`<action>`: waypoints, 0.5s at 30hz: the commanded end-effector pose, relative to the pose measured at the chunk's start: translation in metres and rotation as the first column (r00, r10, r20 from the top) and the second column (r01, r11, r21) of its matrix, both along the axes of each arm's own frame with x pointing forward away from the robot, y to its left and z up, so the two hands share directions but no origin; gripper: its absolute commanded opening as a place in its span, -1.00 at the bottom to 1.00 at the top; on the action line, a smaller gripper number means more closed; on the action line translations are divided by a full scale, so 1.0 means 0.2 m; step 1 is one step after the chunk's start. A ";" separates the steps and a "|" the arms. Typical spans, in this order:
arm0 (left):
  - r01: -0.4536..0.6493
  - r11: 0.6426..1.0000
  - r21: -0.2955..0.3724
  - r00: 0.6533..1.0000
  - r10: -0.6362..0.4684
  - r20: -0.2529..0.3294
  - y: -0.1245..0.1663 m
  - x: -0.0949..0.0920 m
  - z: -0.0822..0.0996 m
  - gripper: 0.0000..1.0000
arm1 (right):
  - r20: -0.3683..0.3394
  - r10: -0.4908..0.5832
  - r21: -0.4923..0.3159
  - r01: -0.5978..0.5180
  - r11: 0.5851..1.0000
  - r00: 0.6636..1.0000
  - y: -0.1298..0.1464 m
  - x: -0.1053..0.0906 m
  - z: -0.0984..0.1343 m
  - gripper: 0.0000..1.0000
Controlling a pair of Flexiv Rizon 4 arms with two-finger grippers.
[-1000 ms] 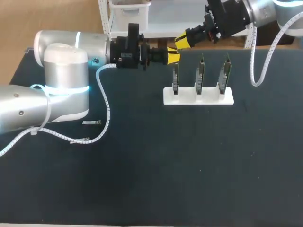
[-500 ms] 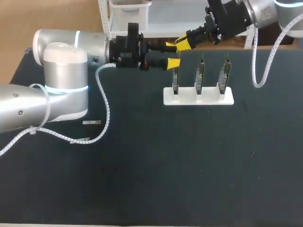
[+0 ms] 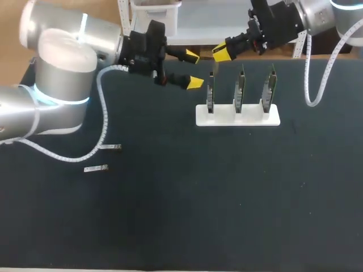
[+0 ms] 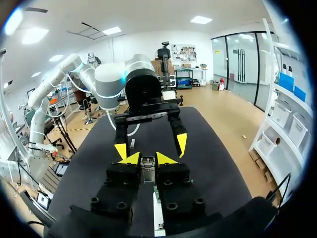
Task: Pick up the optical module with the left hand, and insert it into the network port with the right hand.
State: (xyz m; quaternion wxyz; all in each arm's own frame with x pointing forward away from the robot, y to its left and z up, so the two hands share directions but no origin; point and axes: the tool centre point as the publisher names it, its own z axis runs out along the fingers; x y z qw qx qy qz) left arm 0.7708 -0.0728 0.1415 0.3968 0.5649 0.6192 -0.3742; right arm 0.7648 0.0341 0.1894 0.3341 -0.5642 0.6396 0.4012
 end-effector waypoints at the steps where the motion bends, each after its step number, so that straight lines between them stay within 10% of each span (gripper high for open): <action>1: -0.003 0.999 0.049 1.000 0.003 0.000 0.04 0.00 -0.01 1.00 | 0.004 -0.011 0.002 0.011 1.000 1.000 -0.01 -0.02 0.00 -1.00; 15: 0.029 0.978 0.204 1.000 -0.028 -0.007 0.04 0.05 -0.14 1.00 | 0.000 -0.026 0.012 0.026 1.000 1.000 -0.02 -0.02 -0.01 -1.00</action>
